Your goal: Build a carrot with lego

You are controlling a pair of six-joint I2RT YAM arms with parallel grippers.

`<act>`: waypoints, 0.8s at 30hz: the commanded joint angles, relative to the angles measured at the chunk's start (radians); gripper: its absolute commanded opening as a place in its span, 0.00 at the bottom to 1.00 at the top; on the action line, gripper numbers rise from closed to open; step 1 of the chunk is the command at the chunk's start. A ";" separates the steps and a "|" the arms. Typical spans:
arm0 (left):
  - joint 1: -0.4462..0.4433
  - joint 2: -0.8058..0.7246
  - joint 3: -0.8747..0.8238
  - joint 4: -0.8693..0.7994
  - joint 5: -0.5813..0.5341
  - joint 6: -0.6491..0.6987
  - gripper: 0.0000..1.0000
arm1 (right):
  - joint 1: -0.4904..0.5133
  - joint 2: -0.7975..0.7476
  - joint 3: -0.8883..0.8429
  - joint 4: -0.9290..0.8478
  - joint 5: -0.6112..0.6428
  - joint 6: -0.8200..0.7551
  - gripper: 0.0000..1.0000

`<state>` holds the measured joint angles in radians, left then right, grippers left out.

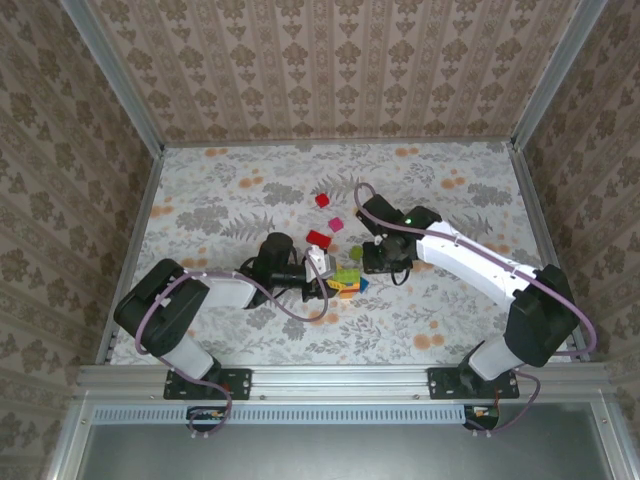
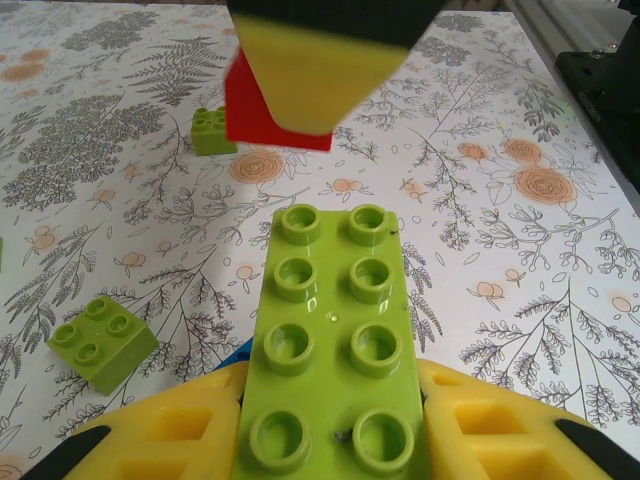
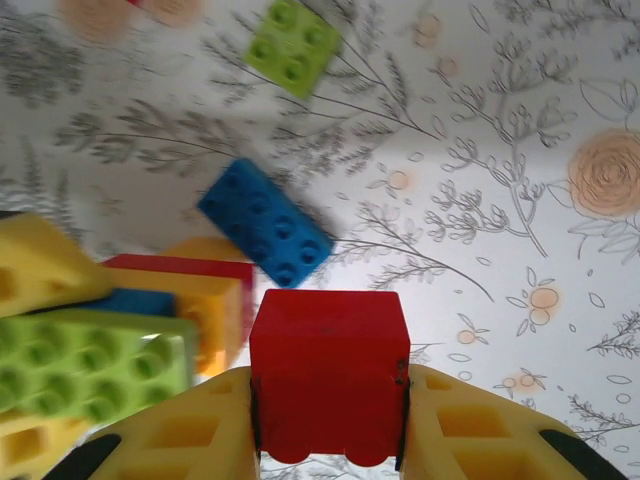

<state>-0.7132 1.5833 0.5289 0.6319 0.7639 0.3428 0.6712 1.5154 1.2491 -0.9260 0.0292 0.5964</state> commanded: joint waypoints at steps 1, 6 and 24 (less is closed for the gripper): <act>-0.009 0.041 -0.008 -0.104 0.002 0.030 0.37 | 0.025 0.021 0.060 -0.094 -0.006 -0.017 0.31; -0.009 0.040 -0.009 -0.103 0.003 0.030 0.37 | 0.053 0.061 0.088 -0.087 -0.027 -0.008 0.31; -0.009 0.041 -0.009 -0.102 0.006 0.032 0.36 | 0.083 0.099 0.088 -0.068 -0.072 0.005 0.31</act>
<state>-0.7128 1.5845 0.5289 0.6323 0.7666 0.3454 0.7452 1.5856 1.3174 -0.9684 -0.0319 0.5987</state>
